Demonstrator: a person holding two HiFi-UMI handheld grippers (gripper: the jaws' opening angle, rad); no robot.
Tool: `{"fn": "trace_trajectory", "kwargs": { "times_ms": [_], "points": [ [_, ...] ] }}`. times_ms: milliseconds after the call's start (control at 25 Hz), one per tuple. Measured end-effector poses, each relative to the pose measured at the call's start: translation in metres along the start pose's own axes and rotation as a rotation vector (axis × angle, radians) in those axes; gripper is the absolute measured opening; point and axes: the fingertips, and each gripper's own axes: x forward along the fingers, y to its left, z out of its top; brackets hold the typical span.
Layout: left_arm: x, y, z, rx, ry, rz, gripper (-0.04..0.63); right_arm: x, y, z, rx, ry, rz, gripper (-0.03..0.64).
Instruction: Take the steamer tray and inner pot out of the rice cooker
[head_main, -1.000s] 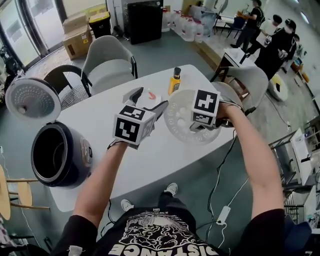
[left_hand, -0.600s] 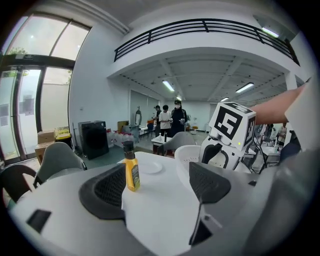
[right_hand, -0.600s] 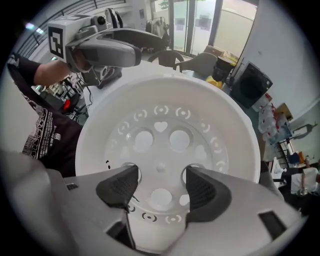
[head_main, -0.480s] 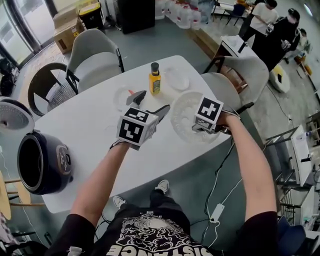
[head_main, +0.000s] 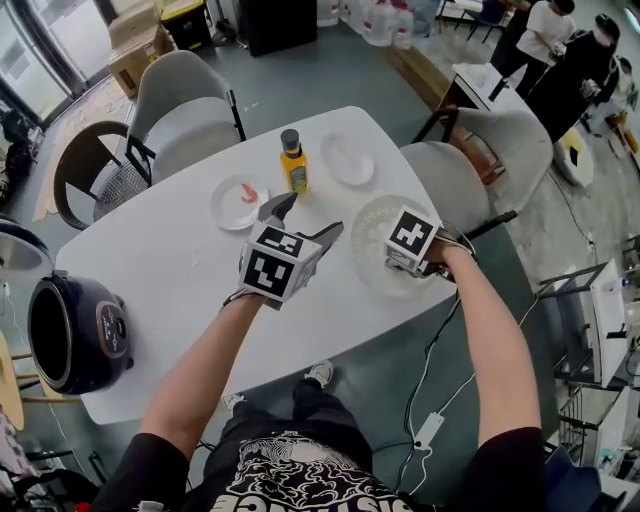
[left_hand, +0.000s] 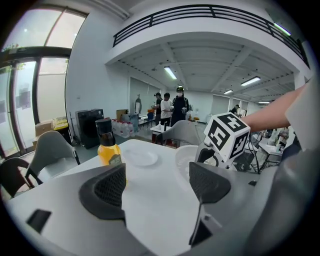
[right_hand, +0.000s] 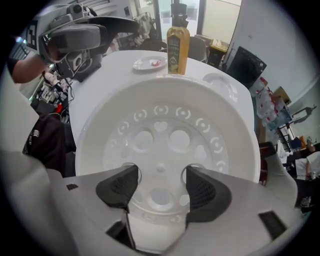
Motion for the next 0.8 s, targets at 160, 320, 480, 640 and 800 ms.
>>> {"fn": "trace_trajectory", "kwargs": {
  "times_ms": [160, 320, 480, 640, 800],
  "points": [
    [0.017, -0.004, -0.003, -0.006, 0.017, -0.008, 0.385, 0.013, -0.008, -0.005, -0.001, 0.015, 0.009, 0.314],
    [0.027, -0.005, -0.005, -0.011, 0.020, -0.005, 0.385, 0.024, -0.014, -0.006, -0.004, 0.022, -0.001, 0.314],
    [0.032, -0.004, -0.005, -0.017, 0.026, 0.005, 0.385, 0.029, -0.013, -0.006, -0.032, 0.037, 0.000, 0.314],
    [0.033, 0.001, -0.010, -0.026, 0.034, 0.012, 0.385, 0.032, -0.013, -0.003, -0.035, 0.024, 0.017, 0.318],
    [0.034, -0.001, -0.008, -0.029, 0.037, 0.016, 0.385, 0.031, -0.014, -0.006, -0.036, 0.012, 0.016, 0.319]
  ]
}}
